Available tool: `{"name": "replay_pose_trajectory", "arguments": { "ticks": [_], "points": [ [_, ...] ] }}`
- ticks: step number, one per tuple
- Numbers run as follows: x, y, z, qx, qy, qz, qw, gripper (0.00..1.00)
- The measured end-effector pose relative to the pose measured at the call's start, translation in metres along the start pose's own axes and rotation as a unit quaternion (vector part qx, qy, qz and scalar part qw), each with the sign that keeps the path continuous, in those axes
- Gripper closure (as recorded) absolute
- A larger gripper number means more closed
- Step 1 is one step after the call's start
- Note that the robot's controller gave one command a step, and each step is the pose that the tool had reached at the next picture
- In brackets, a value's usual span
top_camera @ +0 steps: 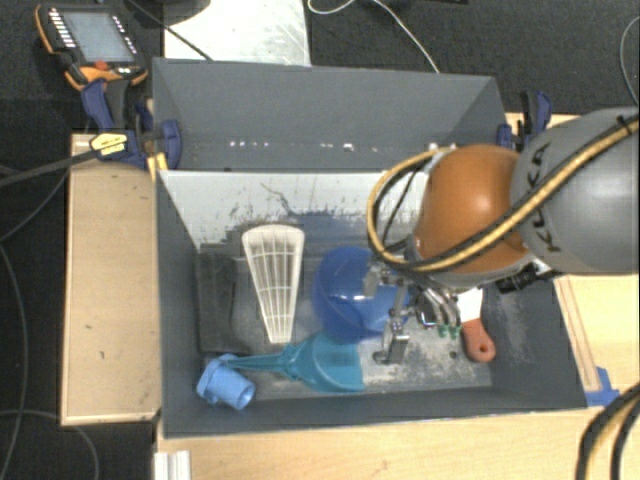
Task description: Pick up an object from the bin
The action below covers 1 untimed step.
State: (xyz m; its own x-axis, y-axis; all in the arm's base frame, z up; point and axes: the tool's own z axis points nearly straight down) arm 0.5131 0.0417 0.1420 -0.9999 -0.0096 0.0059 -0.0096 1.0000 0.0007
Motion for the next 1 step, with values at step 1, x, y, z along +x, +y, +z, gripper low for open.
{"name": "replay_pose_trajectory", "arguments": {
  "ticks": [1],
  "points": [
    [-0.0016, -0.0002, -0.0045, 0.000, -0.0040, 0.001, 1.0000, 0.00]
  ]
}}
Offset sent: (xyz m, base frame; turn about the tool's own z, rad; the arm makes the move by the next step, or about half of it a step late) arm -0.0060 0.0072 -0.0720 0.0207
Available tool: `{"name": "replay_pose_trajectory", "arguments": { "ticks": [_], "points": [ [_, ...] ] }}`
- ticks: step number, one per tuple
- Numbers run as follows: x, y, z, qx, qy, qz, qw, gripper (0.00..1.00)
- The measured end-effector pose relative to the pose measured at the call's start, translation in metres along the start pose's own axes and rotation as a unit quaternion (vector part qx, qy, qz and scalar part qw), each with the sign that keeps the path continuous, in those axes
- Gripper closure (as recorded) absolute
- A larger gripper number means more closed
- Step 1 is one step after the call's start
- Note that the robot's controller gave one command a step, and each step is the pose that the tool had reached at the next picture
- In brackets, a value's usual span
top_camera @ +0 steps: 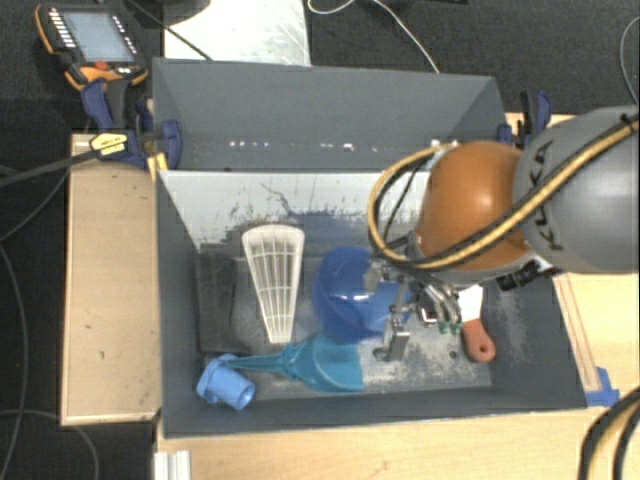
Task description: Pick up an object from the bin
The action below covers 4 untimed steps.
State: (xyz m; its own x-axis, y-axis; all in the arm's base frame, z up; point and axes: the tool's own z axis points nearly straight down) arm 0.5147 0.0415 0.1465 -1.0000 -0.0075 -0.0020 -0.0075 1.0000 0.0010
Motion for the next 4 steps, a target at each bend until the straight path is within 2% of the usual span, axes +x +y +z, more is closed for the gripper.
{"name": "replay_pose_trajectory", "arguments": {
  "ticks": [1, 2, 3, 4],
  "points": [
    [0.009, 0.007, 0.079, 0.000, 0.0055, 0.007, 1.0000, 0.00],
    [0.003, 0.012, 0.076, 0.000, -0.0002, 0.041, 0.9992, 0.00],
    [-0.043, -0.011, 0.025, 0.000, 0.0006, -0.031, 0.9995, 0.00],
    [-0.066, 0.006, 0.056, 0.000, 0.0010, 0.027, 0.9996, 0.00]
  ]
}}
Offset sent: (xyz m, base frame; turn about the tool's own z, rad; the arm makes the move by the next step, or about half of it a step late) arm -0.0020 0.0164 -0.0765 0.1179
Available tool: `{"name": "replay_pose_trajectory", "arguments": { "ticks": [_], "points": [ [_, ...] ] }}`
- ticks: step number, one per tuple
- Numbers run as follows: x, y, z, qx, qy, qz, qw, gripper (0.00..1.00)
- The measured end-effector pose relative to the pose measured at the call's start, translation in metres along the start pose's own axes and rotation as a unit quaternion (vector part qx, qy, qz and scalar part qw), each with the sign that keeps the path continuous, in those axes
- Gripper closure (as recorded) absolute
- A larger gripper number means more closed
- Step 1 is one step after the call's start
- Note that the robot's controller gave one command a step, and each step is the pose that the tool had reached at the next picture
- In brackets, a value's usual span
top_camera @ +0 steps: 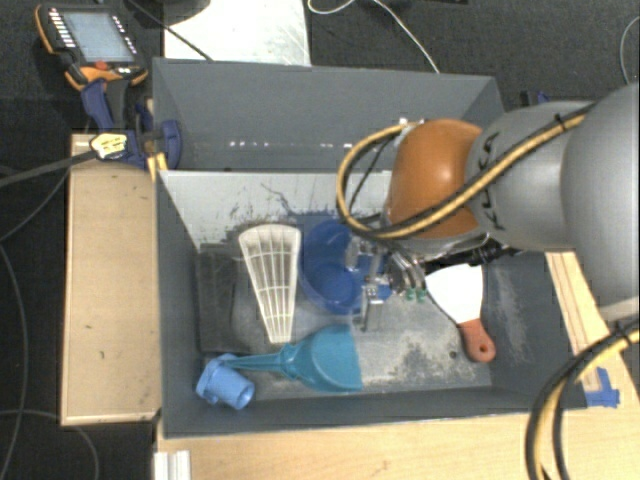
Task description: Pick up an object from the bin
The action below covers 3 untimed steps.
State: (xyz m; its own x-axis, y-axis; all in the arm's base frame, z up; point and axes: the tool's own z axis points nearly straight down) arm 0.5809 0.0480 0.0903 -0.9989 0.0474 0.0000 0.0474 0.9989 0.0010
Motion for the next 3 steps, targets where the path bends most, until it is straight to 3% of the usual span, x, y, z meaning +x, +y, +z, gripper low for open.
{"name": "replay_pose_trajectory", "arguments": {
  "ticks": [1, 2, 3],
  "points": [
    [0.0115, 0.0183, 0.0184, 0.000, 0.0002, -0.004, 1.0000, 0.00],
    [0.0197, 0.0171, 0.0206, 0.000, 0.0050, -0.016, 0.9999, 1.00],
    [0.0197, 0.0171, 0.0207, 0.000, 0.0051, -0.015, 0.9999, 1.00]
  ]
}}
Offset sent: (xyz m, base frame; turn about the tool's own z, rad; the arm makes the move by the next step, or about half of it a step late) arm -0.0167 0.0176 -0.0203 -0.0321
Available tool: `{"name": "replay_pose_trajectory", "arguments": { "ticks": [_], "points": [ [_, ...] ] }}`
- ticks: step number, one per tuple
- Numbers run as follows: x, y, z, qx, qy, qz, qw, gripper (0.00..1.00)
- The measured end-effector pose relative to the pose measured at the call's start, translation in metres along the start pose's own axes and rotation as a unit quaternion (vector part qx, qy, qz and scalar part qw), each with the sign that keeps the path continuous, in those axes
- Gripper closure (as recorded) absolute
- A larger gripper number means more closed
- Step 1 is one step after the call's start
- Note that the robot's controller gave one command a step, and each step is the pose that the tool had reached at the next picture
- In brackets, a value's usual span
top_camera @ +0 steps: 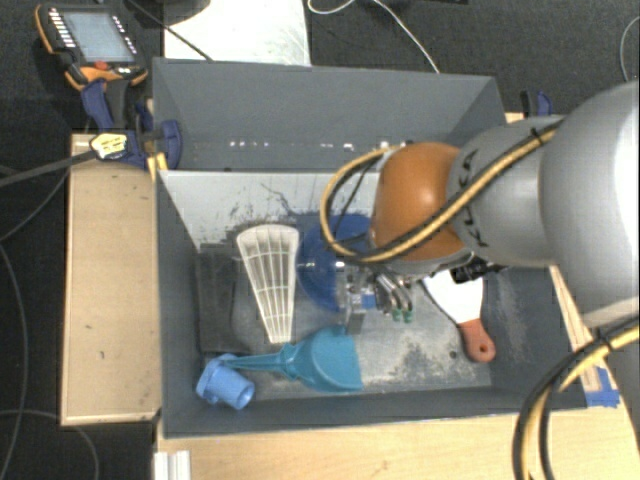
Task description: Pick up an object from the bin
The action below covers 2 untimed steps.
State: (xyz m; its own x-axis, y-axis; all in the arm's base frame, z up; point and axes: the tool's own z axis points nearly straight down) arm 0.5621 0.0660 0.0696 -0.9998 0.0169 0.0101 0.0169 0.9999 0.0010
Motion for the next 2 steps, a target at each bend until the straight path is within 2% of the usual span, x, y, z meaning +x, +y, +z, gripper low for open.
{"name": "replay_pose_trajectory", "arguments": {
  "ticks": [1, 2],
  "points": [
    [0.0027, -0.0026, -0.0280, 0.000, -0.0010, -0.016, 0.9999, 1.00],
    [0.0119, 0.0045, -0.0261, 0.000, 0.0007, -0.012, 0.9999, 1.00]
  ]
}}
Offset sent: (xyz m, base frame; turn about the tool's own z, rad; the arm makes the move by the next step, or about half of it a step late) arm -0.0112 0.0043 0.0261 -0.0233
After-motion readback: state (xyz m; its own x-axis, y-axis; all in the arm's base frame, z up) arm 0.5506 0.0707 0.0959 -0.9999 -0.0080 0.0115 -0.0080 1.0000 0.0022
